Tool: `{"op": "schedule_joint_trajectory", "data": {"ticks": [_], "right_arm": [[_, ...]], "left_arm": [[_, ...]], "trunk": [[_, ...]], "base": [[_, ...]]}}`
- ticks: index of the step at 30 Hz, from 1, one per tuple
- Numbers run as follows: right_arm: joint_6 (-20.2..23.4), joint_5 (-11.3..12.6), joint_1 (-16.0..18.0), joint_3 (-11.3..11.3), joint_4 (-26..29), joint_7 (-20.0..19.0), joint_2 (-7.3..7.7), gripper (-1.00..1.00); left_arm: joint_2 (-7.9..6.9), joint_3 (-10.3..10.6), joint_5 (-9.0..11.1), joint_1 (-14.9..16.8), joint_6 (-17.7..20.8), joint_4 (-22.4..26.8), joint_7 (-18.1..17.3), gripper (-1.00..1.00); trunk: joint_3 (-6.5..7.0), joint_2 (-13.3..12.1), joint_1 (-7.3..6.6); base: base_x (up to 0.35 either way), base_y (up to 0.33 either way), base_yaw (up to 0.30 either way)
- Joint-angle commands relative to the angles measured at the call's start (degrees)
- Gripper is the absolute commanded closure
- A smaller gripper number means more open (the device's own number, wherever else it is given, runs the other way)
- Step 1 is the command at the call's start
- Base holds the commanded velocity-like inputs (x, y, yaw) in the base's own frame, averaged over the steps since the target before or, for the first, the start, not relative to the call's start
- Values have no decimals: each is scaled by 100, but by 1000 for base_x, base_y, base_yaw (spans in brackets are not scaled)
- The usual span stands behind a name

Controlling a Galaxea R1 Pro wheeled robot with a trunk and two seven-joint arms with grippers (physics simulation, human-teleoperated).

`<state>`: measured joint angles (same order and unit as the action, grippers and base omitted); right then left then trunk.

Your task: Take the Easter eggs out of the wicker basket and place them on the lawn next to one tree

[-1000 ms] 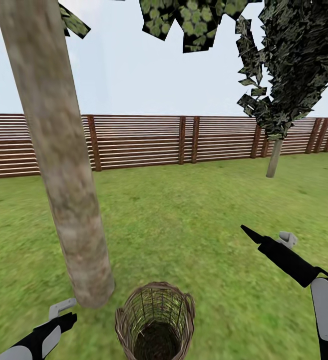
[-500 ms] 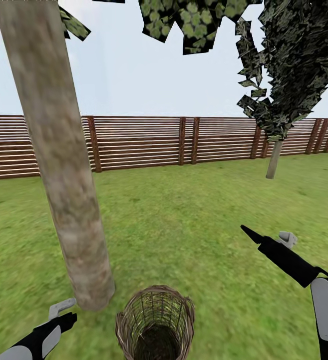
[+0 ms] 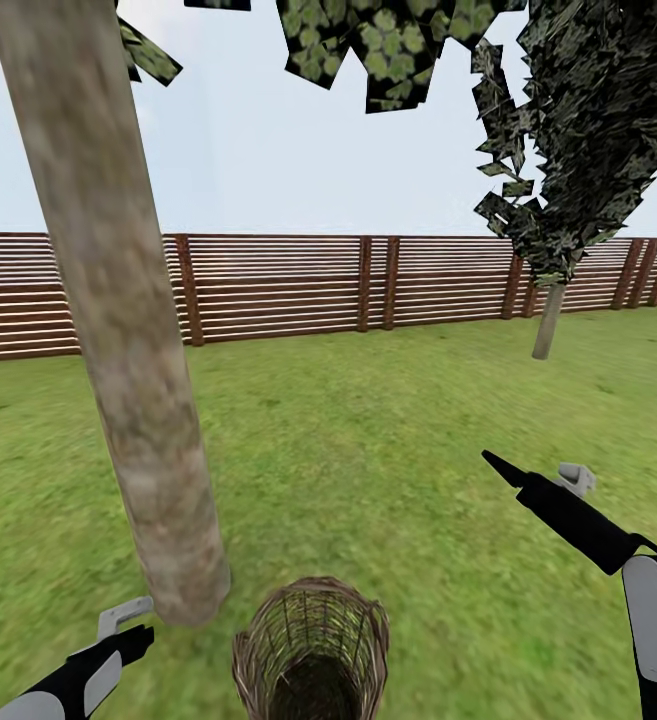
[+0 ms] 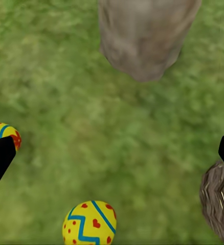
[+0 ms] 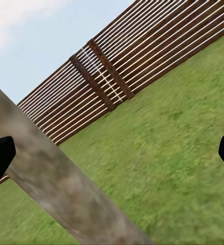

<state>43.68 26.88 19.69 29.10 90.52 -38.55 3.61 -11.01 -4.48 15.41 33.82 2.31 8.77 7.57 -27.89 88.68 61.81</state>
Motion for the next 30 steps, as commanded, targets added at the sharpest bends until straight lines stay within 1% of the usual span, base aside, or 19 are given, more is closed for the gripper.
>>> {"op": "schedule_joint_trajectory", "data": {"ticks": [1,30], "right_arm": [[35,12,5,8,0,-12,0,-100],[36,24,9,8,0,-12,0,-100]], "left_arm": [[3,-42,-3,-2,24,10,6,-100],[3,-35,-24,-9,24,10,-1,-100]], "trunk": [[12,-38,-23],[533,-1201,-660]], "base": [[0,0,0],[0,0,0]]}}
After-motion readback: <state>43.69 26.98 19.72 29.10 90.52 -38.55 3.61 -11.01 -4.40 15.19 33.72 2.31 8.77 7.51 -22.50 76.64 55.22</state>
